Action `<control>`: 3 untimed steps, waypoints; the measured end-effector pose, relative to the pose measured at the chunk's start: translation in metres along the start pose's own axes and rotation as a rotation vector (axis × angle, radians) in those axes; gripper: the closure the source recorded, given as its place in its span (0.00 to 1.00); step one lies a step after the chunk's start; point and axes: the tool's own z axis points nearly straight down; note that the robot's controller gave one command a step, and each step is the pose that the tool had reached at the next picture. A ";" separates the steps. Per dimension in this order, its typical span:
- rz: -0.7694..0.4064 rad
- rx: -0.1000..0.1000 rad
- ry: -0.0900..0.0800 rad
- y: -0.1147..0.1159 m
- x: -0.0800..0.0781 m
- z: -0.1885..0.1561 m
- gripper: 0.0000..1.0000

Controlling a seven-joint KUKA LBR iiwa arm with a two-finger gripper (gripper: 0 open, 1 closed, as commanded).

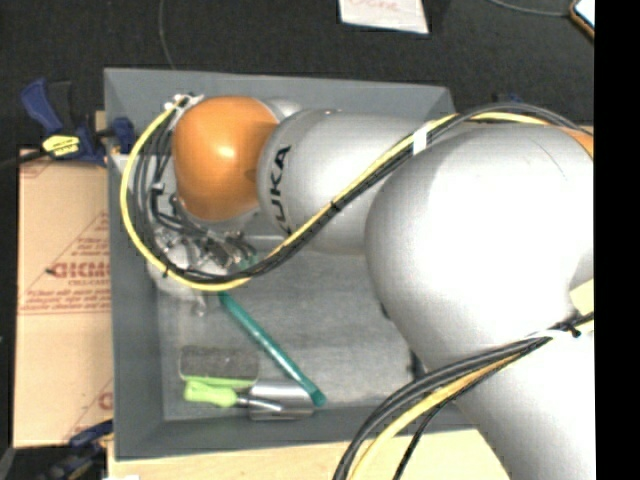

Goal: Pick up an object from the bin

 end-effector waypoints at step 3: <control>0.553 -0.005 0.012 0.008 0.008 -0.015 1.00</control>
Offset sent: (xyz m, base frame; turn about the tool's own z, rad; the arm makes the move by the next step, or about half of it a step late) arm 0.0000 0.0000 0.0000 0.0000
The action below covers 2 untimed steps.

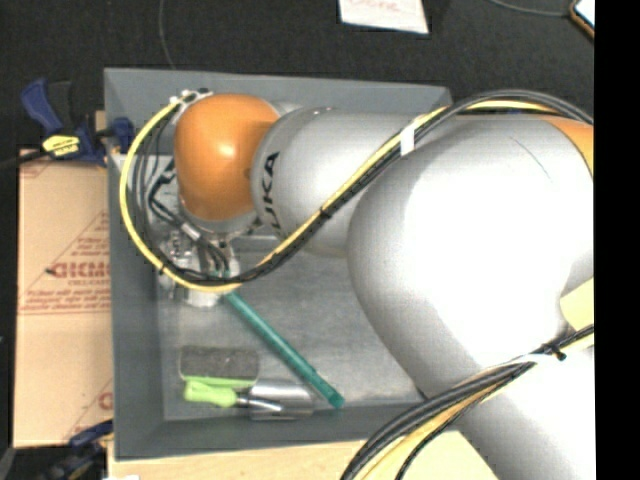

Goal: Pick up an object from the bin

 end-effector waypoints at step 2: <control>0.000 -0.003 -0.008 0.001 -0.004 -0.076 1.00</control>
Offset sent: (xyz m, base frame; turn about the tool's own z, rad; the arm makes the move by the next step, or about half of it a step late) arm 0.0003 -0.0004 0.0764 0.0001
